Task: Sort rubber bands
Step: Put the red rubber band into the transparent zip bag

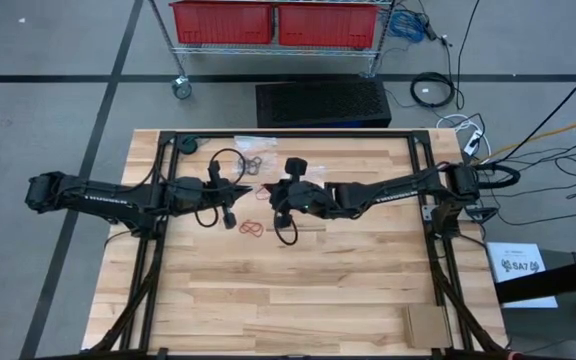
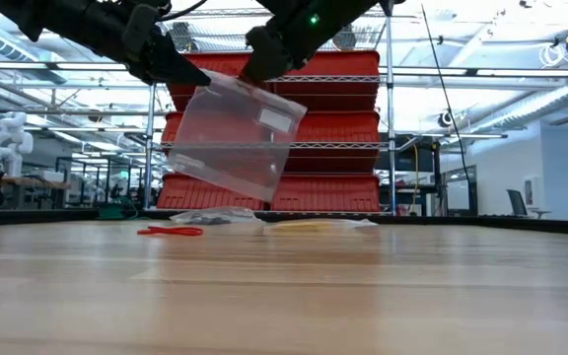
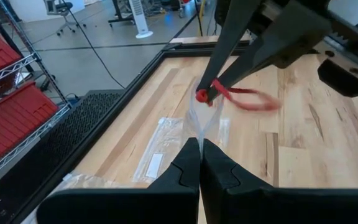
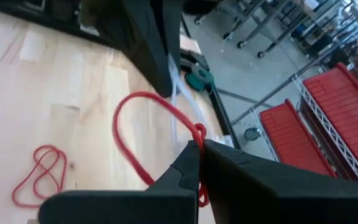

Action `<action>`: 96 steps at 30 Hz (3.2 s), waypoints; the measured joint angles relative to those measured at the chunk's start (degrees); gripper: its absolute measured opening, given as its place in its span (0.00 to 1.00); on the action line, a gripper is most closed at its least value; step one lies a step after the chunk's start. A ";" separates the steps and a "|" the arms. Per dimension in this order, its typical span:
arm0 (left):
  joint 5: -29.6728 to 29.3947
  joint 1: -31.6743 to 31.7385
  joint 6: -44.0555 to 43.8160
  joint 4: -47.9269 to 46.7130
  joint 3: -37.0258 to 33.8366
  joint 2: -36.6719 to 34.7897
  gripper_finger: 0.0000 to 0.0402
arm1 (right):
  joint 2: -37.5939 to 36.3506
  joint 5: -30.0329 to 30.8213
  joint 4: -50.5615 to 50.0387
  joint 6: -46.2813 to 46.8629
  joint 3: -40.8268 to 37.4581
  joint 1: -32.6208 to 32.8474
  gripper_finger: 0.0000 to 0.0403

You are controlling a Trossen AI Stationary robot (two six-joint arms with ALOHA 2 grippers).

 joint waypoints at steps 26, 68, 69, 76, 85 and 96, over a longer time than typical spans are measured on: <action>1.06 0.00 0.00 0.17 -0.01 0.00 0.00 | -0.04 -15.80 -8.98 20.12 2.63 -4.41 0.32; -2.23 0.06 0.02 0.17 0.02 0.00 0.00 | 11.55 -23.98 24.65 30.48 -13.82 3.86 0.38; -2.82 0.06 0.04 0.24 0.02 0.00 0.00 | 13.34 -23.95 24.25 30.35 -11.71 3.76 0.39; -5.23 0.06 0.04 -0.70 0.04 0.00 0.00 | 23.10 -20.25 15.50 27.63 1.83 3.02 0.55; -5.46 0.06 0.04 -1.18 0.04 -0.62 0.00 | 27.41 -16.68 10.47 29.76 5.16 0.31 0.69; -5.46 0.06 0.02 -0.98 0.04 -0.76 0.00 | 27.08 -20.58 5.48 35.71 5.43 -1.58 0.38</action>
